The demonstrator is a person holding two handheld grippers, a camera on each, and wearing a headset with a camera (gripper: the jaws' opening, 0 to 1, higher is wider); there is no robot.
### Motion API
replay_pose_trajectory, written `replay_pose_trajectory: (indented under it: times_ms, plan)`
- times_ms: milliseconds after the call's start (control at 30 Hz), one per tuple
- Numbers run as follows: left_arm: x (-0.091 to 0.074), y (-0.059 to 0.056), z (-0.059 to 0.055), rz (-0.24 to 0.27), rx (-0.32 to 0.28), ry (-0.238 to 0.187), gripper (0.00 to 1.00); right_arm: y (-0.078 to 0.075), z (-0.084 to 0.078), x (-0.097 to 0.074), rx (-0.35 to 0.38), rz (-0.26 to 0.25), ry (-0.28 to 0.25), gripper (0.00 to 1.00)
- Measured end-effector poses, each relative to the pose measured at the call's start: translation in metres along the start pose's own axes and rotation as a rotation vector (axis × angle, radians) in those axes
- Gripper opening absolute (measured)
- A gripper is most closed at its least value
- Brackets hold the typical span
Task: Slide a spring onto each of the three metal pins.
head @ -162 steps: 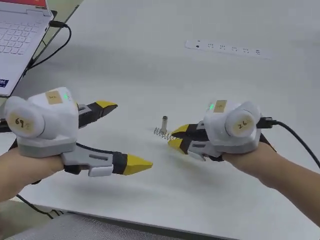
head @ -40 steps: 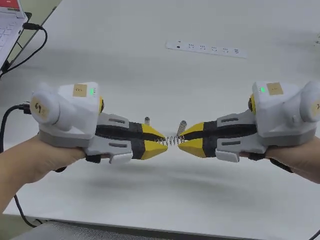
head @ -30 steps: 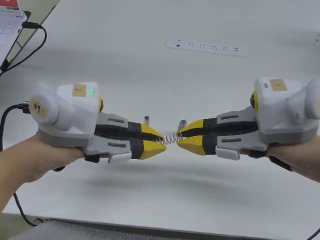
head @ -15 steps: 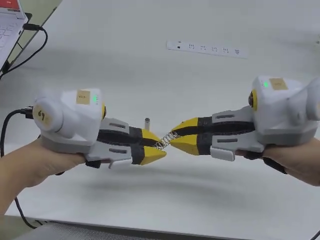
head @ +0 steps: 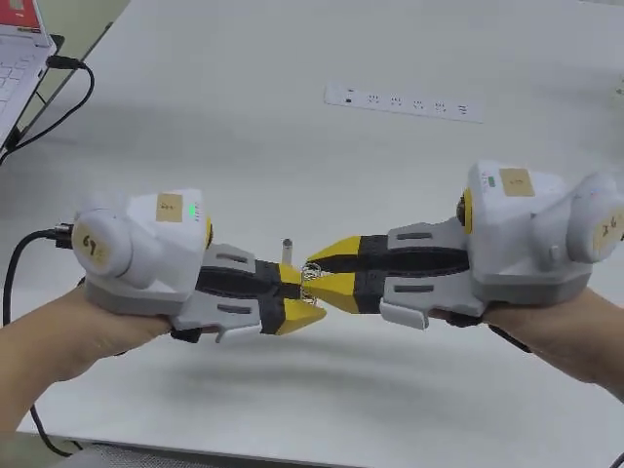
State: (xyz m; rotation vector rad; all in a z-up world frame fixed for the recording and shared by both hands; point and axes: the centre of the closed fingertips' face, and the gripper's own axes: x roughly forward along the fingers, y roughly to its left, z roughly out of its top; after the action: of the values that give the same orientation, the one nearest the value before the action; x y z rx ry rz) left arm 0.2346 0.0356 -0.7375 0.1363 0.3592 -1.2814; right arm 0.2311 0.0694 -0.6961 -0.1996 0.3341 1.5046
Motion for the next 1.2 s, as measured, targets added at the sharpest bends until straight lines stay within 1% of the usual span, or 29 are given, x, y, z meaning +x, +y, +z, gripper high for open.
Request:
replay_pose_trajectory:
  times_ms: [100,333,400,567,600,667,767,1000,1133,1200]
  plan:
    - [-0.001,0.001,-0.002,0.005,0.004,0.008,0.02,0.002,-0.001,0.002,-0.028,-0.006,0.007,0.08]
    - [-0.003,0.001,-0.001,0.017,-0.011,-0.005,0.02,0.005,0.000,0.003,-0.088,-0.015,0.002,0.08]
    - [-0.004,0.002,0.000,0.027,-0.033,-0.014,0.02,0.003,0.002,0.002,-0.090,-0.026,-0.007,0.08]
    - [-0.006,0.002,0.005,0.037,-0.038,-0.033,0.02,0.000,0.005,-0.003,-0.048,-0.046,-0.056,0.08]
    - [-0.006,0.002,0.005,0.038,-0.038,-0.034,0.02,0.001,0.005,-0.003,-0.048,-0.048,-0.058,0.08]
    - [-0.006,0.001,0.005,0.034,-0.037,-0.032,0.02,0.003,0.005,-0.002,-0.055,-0.047,-0.057,0.07]
    - [-0.005,0.000,0.005,0.032,-0.040,-0.030,0.02,0.004,0.006,-0.001,-0.085,-0.044,-0.042,0.07]
    - [-0.009,0.002,0.010,0.045,-0.060,-0.051,0.03,0.002,0.011,-0.003,-0.092,-0.043,-0.056,0.07]
    - [-0.009,0.002,0.008,0.053,-0.074,-0.046,0.04,0.003,0.012,0.000,-0.104,-0.038,-0.047,0.07]
    - [-0.009,0.002,0.006,0.055,-0.073,-0.035,0.05,0.003,0.012,0.001,-0.101,-0.038,-0.048,0.07]
